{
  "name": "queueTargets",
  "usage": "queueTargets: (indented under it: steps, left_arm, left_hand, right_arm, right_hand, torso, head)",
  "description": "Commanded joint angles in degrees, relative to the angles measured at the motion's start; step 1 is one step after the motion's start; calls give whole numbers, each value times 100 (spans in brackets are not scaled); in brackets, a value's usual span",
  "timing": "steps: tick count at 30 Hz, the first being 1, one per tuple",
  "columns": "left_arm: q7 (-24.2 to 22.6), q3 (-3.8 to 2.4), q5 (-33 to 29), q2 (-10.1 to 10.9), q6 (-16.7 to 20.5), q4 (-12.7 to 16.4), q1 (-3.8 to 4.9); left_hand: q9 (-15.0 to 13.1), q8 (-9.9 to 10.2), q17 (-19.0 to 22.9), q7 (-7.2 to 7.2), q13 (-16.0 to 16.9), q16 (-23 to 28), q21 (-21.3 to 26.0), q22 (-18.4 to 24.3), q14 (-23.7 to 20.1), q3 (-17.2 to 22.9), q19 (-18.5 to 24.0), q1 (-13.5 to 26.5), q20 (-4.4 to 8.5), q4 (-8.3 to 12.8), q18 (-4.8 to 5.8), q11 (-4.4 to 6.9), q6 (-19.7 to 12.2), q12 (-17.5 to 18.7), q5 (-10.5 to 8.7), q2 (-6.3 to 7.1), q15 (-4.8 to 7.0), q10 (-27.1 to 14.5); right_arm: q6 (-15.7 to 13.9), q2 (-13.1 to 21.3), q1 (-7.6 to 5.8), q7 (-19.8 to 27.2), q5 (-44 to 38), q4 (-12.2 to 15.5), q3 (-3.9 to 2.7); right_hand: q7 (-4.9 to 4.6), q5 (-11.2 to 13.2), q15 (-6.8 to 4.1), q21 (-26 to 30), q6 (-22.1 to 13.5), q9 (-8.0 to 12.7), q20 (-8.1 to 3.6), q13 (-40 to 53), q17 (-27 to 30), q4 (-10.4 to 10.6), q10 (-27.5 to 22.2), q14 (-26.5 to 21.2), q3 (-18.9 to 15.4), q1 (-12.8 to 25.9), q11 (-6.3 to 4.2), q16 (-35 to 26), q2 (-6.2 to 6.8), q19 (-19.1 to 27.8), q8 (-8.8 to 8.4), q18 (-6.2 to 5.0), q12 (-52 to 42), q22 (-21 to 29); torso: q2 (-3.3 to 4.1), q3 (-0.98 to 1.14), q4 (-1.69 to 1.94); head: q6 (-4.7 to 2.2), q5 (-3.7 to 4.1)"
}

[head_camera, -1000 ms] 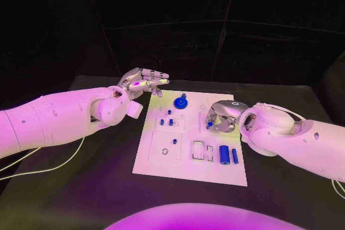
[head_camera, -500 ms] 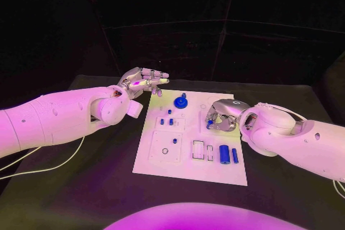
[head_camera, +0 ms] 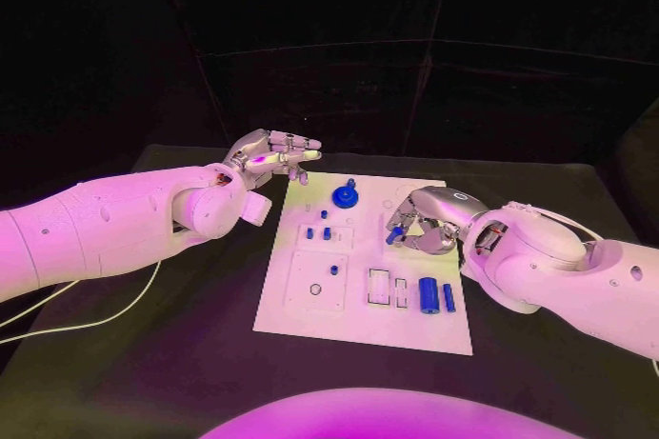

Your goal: Assemble the parts on the task board

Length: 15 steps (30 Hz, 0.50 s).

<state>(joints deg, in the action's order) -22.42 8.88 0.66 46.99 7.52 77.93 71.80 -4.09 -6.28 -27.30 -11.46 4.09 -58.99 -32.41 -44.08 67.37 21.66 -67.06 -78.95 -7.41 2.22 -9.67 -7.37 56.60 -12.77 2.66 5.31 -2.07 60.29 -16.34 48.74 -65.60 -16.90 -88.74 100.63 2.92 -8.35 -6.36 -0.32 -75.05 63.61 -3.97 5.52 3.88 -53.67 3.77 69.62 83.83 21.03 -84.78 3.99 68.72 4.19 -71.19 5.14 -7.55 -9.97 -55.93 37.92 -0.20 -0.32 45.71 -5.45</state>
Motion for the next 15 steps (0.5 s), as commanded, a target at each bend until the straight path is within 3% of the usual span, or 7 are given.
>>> queueTargets:
  steps: [1,6,9,15]
  left_arm:
    - [-25,-4,-1,-5,-59,2,9]
    - [-29,-4,-1,-12,-59,3,9]
    - [-28,-4,-1,-23,-66,2,9]
    - [-27,-4,-1,-30,-65,-20,10]
  left_hand:
    - [-4,-37,9,-5,6,0,40,6,-41,-27,38,-37,-13,18,-76,12,-28,-23,24,-10,3,-33]
    - [-4,-37,9,-5,6,0,40,6,-41,-27,38,-37,-13,18,-76,12,-28,-23,24,-10,3,-33]
    - [-4,-37,9,-5,6,0,40,6,-41,-27,38,-37,-13,18,-76,12,-28,-23,24,-10,3,-33]
    - [-4,-37,9,-5,6,0,40,6,-41,-27,38,-37,-13,18,-76,12,-28,-23,24,-10,3,-33]
  right_arm:
    - [-392,-29,-10,176,190,175,-6]
    - [-365,-330,-7,357,174,216,-4]
    - [-331,-577,-3,459,136,167,-1]
    - [-222,-1016,85,620,47,33,2]
  right_hand:
    - [3,-8,-38,-20,14,2,0,-6,-3,19,22,91,7,30,-1,36,30,-26,-42,112,41,-5]
    - [1,3,-38,-20,8,4,0,-9,-4,15,14,90,19,37,1,40,45,-19,-51,110,57,1]
    - [-2,12,-36,-15,3,6,0,-11,7,12,6,86,32,38,4,35,51,-8,-59,108,69,15]
    - [-5,22,-34,-13,-2,7,1,-12,9,9,1,84,48,39,7,36,50,0,-66,106,80,23]
  torso:
    - [4,-5,11]
    - [3,-11,2]
    - [7,-10,19]
    - [9,-7,20]
  head:
    - [0,-18]
    - [-13,-50]
    - [4,-75]
    - [29,-132]
